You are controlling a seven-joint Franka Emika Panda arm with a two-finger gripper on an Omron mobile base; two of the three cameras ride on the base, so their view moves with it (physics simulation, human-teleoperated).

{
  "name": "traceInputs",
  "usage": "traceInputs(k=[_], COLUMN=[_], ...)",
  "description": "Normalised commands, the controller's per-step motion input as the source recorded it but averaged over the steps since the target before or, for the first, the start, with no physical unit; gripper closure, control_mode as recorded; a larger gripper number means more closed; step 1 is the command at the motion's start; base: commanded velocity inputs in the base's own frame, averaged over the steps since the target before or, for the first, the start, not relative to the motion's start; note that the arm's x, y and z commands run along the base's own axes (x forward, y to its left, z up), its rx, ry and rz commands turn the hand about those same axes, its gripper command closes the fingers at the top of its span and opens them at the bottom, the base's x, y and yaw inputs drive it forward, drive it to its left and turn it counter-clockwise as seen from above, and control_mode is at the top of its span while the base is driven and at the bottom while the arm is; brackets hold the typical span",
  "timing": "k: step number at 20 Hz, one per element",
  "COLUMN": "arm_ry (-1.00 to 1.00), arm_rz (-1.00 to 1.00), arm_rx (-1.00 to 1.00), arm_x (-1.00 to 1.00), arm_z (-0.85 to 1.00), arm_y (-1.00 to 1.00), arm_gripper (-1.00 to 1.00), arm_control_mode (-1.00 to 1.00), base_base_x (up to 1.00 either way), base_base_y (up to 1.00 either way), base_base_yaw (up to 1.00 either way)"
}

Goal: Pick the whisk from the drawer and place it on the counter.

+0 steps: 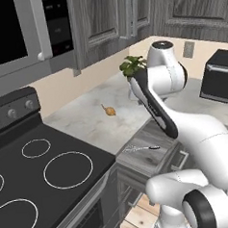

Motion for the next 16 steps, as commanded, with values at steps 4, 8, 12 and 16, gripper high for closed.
traceInputs(k=[4,8,12,16], arm_ry=[0.11,0.15,0.16,0.11], arm_rz=[-0.31,-0.27,-0.23,-0.19], arm_rx=[0.04,0.09,0.03,0.03], arm_x=[0.0,0.0,0.02,0.0], arm_z=[-0.37,-0.58,-0.73,-0.86], arm_y=[-0.52,-0.81,-0.72,-0.64], arm_gripper=[-1.0,-1.0,-1.0,-1.0], arm_control_mode=[-1.0,-1.0,-1.0,-1.0], base_base_x=[0.0,0.0,0.0,0.0], base_base_y=[0.0,0.0,0.0,0.0], base_base_yaw=[0.0,0.0,0.0,0.0])
